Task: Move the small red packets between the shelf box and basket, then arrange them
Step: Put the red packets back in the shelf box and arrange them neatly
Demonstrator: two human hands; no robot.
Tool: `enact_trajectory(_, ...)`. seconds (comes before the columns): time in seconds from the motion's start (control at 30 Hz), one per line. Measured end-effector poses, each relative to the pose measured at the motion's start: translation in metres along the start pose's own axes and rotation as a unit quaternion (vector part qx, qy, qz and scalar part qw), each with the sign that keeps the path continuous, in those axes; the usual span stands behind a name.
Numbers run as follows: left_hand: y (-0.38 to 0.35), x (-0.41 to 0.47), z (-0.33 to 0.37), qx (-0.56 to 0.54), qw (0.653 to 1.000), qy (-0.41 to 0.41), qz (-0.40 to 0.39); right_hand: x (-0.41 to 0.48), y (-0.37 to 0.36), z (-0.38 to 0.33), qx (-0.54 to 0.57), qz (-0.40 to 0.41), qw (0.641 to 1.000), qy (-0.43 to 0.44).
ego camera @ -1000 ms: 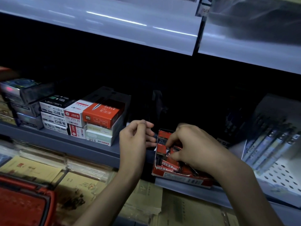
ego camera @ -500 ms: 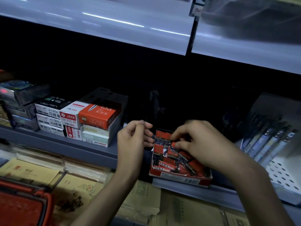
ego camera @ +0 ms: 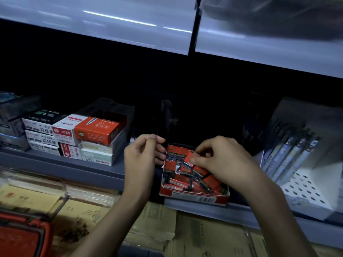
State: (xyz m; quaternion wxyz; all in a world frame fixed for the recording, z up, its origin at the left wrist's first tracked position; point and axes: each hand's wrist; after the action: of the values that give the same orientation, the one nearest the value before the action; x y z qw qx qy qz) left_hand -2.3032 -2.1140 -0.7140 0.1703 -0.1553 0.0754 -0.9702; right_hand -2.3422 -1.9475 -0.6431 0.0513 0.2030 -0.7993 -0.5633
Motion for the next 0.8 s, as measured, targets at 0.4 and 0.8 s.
enact_trajectory(0.4,0.002,0.001,0.000,-0.010,1.000,-0.004,0.007,0.004,0.001,-0.010,0.224,0.031,0.963,0.143)
enact_trajectory(0.8,0.005,0.003,0.001,-0.024,1.000,0.011,0.008,0.011,-0.012,-0.015,0.253,-0.002,0.961,0.113)
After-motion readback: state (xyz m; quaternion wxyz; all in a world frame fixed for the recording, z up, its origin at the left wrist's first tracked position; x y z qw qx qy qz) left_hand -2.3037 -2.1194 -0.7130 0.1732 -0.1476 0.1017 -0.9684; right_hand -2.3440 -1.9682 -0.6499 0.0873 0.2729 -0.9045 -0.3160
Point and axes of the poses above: each hand's wrist, its own x-axis towards the middle knuckle, its own y-axis out of the back of the hand, z = x × y, and after that the axes turned 14 degrees about -z, right-handed
